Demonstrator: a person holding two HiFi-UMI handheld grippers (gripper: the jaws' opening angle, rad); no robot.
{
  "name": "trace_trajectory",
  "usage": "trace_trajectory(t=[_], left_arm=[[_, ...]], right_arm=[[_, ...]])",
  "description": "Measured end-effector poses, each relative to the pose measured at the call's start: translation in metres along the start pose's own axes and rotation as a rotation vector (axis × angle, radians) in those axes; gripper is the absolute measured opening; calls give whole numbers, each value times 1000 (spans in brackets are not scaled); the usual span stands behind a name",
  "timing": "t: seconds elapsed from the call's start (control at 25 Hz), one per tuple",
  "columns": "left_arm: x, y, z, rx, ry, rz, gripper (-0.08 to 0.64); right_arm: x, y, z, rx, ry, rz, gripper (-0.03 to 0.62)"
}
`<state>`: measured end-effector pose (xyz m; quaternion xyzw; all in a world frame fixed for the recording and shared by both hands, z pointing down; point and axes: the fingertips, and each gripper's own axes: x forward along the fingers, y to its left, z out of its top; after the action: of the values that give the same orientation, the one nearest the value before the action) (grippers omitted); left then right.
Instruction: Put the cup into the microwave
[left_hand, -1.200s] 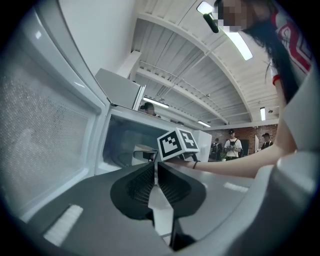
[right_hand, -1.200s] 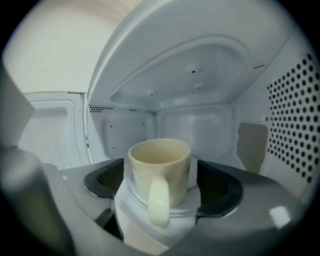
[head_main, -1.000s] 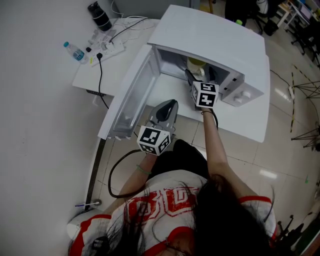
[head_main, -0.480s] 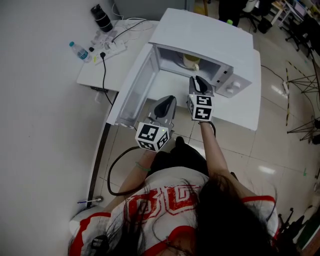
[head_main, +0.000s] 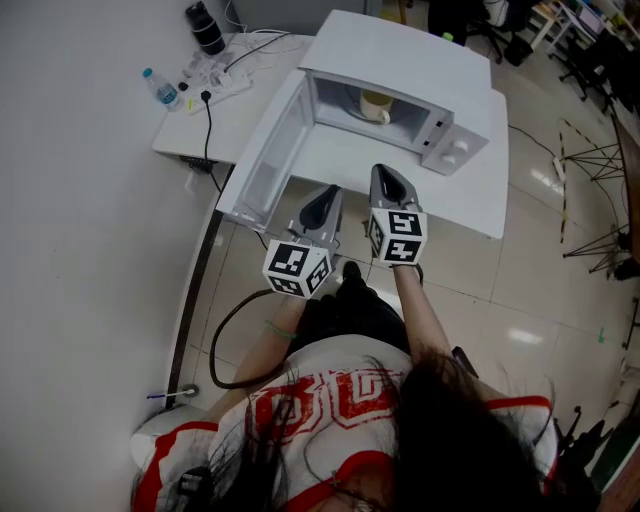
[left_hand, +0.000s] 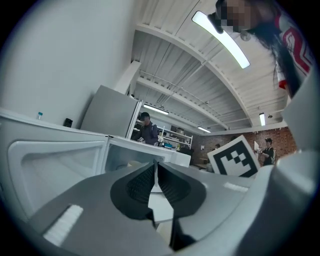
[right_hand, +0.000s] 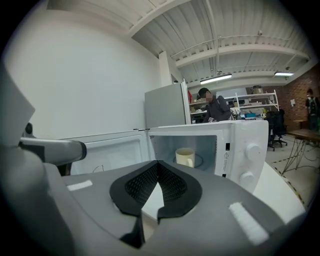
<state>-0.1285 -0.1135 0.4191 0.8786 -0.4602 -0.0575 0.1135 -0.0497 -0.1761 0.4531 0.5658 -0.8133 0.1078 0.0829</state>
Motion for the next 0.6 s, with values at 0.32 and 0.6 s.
trace_trajectory(t=[0.32,0.6], left_arm=[[-28,-18,-14,-21,13,2,6],[-37,-28,-11,-18,2,17,6]], right_arm=[[-42,26,-13,20,13,48,2],[-67,29,-15,30,6,58,2]])
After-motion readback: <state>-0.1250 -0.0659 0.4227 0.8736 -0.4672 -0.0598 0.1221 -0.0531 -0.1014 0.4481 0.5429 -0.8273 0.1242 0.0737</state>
